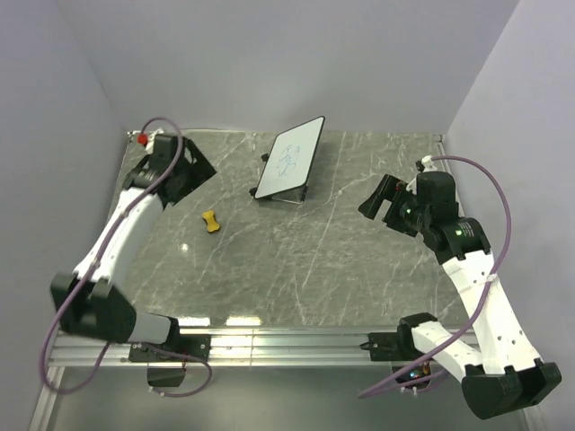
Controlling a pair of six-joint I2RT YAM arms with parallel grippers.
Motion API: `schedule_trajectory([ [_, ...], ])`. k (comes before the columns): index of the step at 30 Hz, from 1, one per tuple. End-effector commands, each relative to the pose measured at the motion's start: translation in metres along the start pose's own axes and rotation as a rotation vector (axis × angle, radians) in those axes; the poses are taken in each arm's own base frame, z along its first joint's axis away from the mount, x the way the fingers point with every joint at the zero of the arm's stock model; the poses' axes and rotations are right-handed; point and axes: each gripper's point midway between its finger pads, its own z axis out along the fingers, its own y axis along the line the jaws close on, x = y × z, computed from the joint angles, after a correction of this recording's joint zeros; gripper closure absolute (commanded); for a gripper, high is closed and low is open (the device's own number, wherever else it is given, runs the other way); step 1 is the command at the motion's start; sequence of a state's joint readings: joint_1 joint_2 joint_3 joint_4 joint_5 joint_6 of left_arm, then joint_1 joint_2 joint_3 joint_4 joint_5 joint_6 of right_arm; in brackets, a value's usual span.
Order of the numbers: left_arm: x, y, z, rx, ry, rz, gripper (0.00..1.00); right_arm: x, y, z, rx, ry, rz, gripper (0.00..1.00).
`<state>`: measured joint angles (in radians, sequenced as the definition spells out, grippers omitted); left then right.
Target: Erase the whiteboard
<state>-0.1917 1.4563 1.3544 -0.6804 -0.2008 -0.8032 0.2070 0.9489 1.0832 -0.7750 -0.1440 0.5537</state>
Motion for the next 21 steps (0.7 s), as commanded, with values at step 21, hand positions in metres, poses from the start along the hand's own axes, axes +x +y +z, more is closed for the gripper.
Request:
schedule_trajectory([
  [21, 0.113, 0.081, 0.031, -0.194, 0.233, 0.11, 0.02, -0.051, 0.039, 0.071, -0.09, 0.017, 0.085, 0.05],
])
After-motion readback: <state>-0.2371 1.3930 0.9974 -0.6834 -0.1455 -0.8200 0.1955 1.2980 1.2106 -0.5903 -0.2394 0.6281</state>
